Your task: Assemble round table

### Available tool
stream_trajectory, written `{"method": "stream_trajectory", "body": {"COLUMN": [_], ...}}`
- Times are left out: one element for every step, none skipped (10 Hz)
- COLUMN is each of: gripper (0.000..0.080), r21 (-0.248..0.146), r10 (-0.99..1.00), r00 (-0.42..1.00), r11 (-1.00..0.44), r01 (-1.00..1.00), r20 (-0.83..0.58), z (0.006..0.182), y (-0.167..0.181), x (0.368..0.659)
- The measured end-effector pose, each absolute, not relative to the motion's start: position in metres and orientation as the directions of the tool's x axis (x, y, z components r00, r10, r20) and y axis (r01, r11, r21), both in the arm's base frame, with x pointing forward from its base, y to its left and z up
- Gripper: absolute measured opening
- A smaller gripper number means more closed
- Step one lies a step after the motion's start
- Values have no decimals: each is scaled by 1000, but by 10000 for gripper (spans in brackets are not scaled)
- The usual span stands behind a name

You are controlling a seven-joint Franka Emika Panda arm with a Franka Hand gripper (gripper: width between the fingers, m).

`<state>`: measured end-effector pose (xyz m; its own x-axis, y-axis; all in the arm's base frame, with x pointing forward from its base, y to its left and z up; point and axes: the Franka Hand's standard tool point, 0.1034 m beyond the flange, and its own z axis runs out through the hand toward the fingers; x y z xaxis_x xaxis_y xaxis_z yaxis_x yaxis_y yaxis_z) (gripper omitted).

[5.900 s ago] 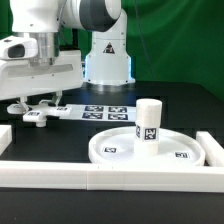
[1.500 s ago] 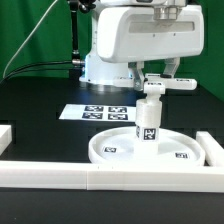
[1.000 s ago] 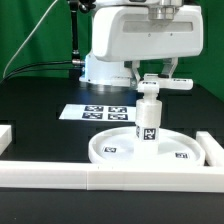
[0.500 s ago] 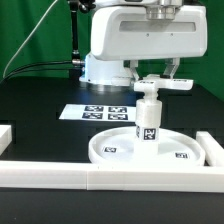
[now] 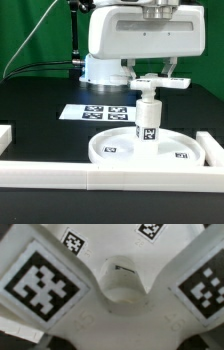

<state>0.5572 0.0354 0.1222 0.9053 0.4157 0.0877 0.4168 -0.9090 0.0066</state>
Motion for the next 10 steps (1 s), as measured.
{"method": "stream_trajectory", "body": {"gripper": [448, 448, 448, 448, 448, 448, 448, 448, 448, 448], "r21": [10, 10, 10, 12, 11, 10, 10, 10, 9, 10], "r10": [418, 418, 418, 418, 418, 418, 418, 418, 418, 418], "r00": [903, 903, 903, 903, 903, 904, 904, 904, 904, 904], "r11": [-908, -908, -908, -908, -908, -908, -908, -908, -908, -908], "r01": [419, 419, 419, 419, 419, 419, 419, 419, 419, 419], "r20": [95, 96, 96, 99, 97, 93, 92, 90, 86, 88], "z": [122, 122, 122, 122, 119, 117, 115, 112, 108, 107], "y": [37, 37, 37, 37, 36, 36, 36, 36, 36, 36], "x": [557, 557, 557, 558, 557, 557, 557, 557, 558, 559]}}
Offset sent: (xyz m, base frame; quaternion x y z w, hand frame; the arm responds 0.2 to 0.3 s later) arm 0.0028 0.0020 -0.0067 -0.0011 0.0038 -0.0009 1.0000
